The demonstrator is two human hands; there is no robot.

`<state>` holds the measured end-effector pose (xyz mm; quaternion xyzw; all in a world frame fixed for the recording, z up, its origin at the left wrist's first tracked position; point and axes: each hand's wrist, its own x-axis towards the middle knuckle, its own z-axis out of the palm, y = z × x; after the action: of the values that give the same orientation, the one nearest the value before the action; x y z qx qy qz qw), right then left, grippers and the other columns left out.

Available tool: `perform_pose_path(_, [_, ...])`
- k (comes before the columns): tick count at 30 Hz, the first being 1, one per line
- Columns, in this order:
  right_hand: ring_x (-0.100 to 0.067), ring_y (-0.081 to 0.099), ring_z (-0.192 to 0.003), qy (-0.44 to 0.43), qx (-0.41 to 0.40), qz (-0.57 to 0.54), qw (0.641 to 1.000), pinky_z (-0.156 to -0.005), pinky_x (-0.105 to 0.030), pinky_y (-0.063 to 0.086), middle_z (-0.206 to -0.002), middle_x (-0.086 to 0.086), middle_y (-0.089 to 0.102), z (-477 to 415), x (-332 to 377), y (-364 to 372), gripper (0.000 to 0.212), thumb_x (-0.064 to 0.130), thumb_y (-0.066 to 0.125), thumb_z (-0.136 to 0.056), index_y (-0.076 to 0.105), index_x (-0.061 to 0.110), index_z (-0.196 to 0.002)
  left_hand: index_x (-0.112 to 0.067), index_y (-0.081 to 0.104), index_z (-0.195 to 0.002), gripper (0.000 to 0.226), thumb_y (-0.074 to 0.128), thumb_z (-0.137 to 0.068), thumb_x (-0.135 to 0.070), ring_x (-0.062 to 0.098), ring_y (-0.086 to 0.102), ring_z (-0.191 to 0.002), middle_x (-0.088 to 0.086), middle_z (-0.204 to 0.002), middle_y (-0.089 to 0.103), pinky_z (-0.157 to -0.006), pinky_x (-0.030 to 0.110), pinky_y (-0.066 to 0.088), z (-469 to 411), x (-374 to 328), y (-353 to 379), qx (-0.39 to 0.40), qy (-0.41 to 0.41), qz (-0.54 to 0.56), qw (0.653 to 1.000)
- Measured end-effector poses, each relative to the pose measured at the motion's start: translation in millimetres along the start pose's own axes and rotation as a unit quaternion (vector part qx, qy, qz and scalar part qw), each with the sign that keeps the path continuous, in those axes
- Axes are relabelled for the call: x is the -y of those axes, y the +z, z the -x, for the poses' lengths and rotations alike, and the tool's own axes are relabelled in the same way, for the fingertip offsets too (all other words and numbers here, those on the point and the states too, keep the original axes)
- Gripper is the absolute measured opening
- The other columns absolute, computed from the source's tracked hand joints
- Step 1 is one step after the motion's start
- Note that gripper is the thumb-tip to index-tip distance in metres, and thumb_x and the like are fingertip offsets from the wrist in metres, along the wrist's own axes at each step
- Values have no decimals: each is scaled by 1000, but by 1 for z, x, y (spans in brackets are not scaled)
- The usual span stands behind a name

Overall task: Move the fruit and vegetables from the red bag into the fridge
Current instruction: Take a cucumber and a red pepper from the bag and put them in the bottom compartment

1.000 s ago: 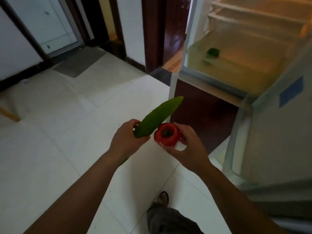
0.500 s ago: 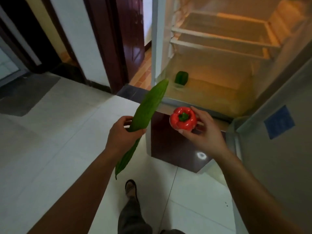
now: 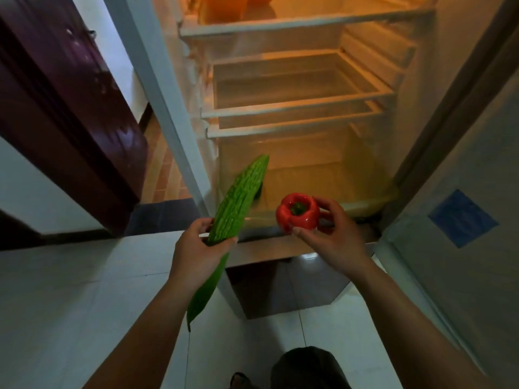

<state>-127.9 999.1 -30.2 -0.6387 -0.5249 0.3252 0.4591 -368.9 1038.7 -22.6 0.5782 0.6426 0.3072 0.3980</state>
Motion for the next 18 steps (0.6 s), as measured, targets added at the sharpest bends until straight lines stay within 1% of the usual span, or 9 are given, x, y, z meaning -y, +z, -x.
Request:
perform_pose_path(3, [-2, 54, -103, -3, -19, 7, 1000, -81, -20, 50, -113, 20, 51, -24, 4, -2, 63, 28, 82, -66, 46, 36, -117, -24, 55, -114, 52, 79, -69, -31, 7, 55, -89, -12, -101, 58, -71, 25, 45, -16, -1, 1, -2, 17, -22, 1000])
perform_pose_path(6, [-8, 55, -105, -33, -33, 5, 999, -82, -25, 52, -120, 8, 52, -64, 9, -4, 63, 25, 83, -65, 49, 25, -118, -24, 55, -113, 52, 80, -68, -29, -2, 54, -85, -15, -97, 58, -64, 17, 41, -29, -3, 0, -7, 16, -16, 1000])
perform_pose_path(8, [-10, 55, -103, -34, -18, 30, 999, -82, -28, 53, -121, 3, 50, -93, 7, 3, 64, 27, 84, -65, 50, 20, -118, -26, 55, -111, 48, 79, -69, -27, -5, 53, -84, -17, -96, 57, -62, 14, 39, -36, -5, 0, -18, 12, -12, 1000])
perform_pose_path(11, [-13, 57, -97, -24, 35, 66, 997, -81, -34, 55, -119, -1, 53, -128, -7, 24, 64, 29, 85, -62, 52, 18, -116, -26, 56, -109, 44, 78, -71, -28, -4, 54, -83, -15, -95, 58, -62, 12, 40, -43, -8, 7, -45, 9, -19, 999])
perform_pose_path(13, [-12, 57, -95, -15, 65, 85, 994, -81, -33, 54, -118, -1, 53, -141, -20, 34, 65, 30, 85, -62, 52, 17, -116, -29, 54, -107, 43, 78, -71, -30, -4, 54, -82, -19, -94, 55, -60, 10, 38, -45, -9, 13, -57, -12, -19, 998])
perform_pose_path(18, [-12, 55, -98, 28, 150, 91, 984, -70, -18, 45, -113, 4, 56, -170, -35, 38, 65, 37, 83, -64, 52, 18, -118, -32, 52, -107, 42, 75, -73, -37, -4, 53, -82, -17, -98, 55, -59, 11, 38, -53, -13, 28, -99, -63, 2, 993])
